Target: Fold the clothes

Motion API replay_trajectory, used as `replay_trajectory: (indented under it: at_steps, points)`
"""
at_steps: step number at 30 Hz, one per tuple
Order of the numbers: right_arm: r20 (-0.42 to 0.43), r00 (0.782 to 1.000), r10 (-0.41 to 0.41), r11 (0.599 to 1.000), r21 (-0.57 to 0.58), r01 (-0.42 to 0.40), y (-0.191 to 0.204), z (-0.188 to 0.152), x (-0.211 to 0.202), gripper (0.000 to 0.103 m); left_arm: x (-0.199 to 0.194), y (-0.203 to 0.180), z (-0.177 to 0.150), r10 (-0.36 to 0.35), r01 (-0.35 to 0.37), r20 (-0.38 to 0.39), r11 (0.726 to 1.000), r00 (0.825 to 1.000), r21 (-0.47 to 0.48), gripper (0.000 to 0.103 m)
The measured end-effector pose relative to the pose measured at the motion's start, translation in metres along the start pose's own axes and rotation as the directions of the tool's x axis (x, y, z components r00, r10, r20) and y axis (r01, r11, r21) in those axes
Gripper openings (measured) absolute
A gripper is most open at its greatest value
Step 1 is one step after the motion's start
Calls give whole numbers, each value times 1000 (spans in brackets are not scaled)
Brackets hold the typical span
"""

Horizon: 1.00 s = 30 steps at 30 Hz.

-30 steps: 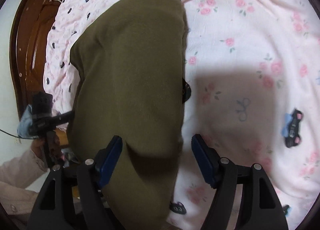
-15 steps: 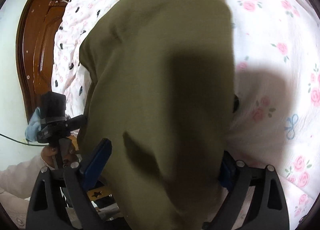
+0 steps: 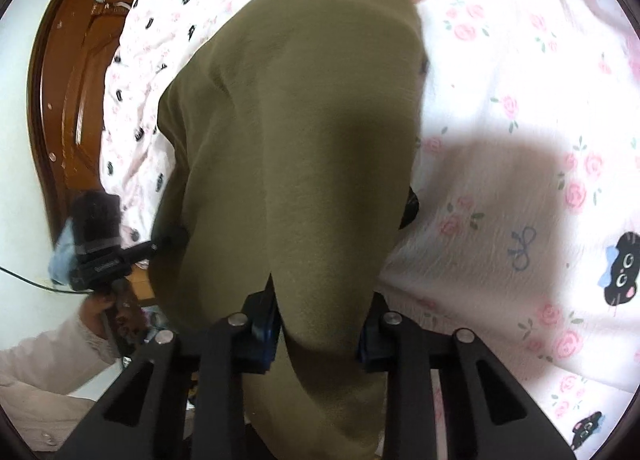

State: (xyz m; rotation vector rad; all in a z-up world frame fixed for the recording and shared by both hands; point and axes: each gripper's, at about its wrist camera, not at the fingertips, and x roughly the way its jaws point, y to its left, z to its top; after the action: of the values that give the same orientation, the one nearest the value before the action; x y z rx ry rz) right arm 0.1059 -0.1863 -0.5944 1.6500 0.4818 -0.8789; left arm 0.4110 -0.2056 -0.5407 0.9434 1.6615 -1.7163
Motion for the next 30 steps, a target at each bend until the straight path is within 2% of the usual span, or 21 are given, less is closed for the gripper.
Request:
replay_trajectory:
  at_steps: [4, 8, 11, 13, 19, 22, 26, 30]
  points:
    - [25, 998, -60, 998, -36, 61, 12, -5, -6, 21, 6, -20, 2, -6, 6, 12, 1000, 1000, 8, 18]
    - [54, 993, -105, 989, -99, 110, 35, -13, -16, 20, -5, -20, -2, -12, 12, 14, 1000, 1000, 7, 17]
    - [62, 993, -98, 984, -146, 107, 51, -14, -20, 19, -7, -19, -2, -5, 5, 23, 1000, 1000, 11, 17]
    - [61, 989, -132, 973, -184, 141, 55, -11, -18, 19, -6, -15, -2, 4, -4, 23, 1000, 1000, 9, 17]
    - [34, 986, -162, 980, -111, 165, 19, 0, -8, 19, 6, -7, -2, 51, -51, 1, 999, 999, 17, 18]
    - [16, 989, -150, 984, -91, 151, 5, 1, -3, 20, 14, -4, -1, 63, -63, -4, 998, 998, -5, 20]
    - [-4, 988, -155, 986, -64, 155, -8, 6, 4, 28, 24, -8, 3, 107, -107, -20, 994, 994, -6, 29]
    - [-13, 990, -143, 989, -36, 143, -17, 7, 11, 29, 32, -16, 3, 134, -134, -15, 991, 991, -3, 33]
